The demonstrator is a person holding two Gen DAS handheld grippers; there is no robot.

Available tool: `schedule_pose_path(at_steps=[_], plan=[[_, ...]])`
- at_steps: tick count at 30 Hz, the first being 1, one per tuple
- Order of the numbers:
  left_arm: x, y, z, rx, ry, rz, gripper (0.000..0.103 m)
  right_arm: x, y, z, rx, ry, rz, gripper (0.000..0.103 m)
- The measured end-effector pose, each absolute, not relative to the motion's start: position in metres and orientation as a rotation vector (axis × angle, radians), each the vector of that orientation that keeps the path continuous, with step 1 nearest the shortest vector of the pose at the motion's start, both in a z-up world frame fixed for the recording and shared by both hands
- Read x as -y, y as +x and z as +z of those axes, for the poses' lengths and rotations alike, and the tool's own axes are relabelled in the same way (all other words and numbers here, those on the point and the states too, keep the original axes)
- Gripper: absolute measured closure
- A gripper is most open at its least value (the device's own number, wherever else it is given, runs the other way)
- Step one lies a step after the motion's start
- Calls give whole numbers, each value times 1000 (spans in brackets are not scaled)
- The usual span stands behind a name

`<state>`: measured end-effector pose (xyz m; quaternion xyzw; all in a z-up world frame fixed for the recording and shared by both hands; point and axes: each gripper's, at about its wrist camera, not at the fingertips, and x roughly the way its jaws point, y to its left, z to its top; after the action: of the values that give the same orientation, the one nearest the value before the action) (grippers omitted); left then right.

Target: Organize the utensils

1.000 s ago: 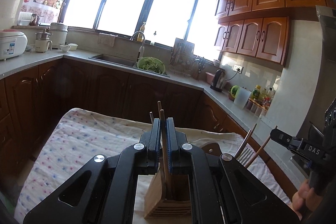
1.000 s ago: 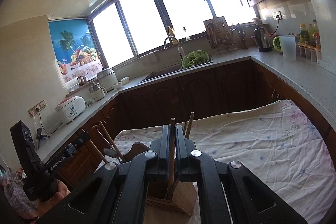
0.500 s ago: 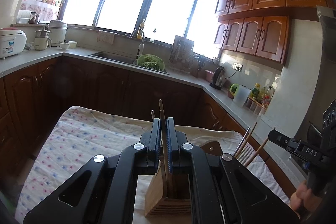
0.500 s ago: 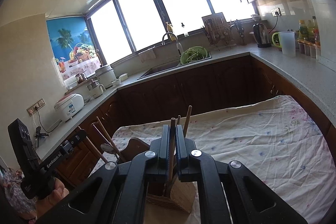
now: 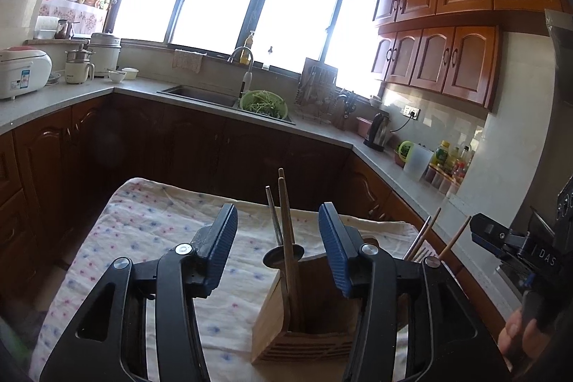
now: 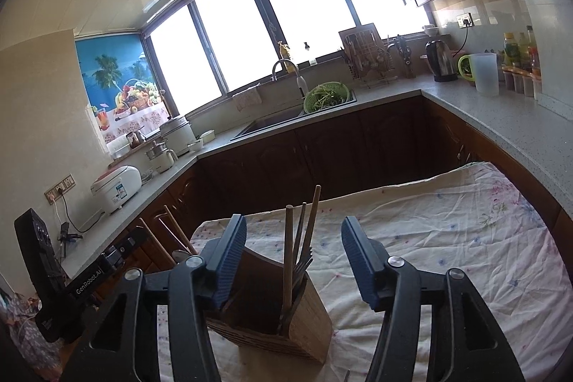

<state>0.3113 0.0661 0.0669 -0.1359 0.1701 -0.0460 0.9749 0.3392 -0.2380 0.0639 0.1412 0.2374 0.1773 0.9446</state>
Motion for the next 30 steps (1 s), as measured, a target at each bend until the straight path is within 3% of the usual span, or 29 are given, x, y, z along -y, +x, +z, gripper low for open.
schedule_pose_path(at_steps=[1, 3, 6, 12, 30], plan=[[-66, 310, 66, -349, -271, -85, 48, 240, 339, 65, -481, 291, 363, 34], [-66, 307, 64, -352, -267, -71, 37, 243, 337, 64, -476, 301, 363, 17], [-66, 301, 61, -363, -257, -52, 22, 245, 334, 63, -470, 303, 362, 7], [-66, 290, 59, -375, -240, -27, 13, 244, 328, 58, -485, 303, 380, 7], [-64, 222, 69, -369, -265, -51, 8, 247, 273, 74, -450, 287, 422, 7]])
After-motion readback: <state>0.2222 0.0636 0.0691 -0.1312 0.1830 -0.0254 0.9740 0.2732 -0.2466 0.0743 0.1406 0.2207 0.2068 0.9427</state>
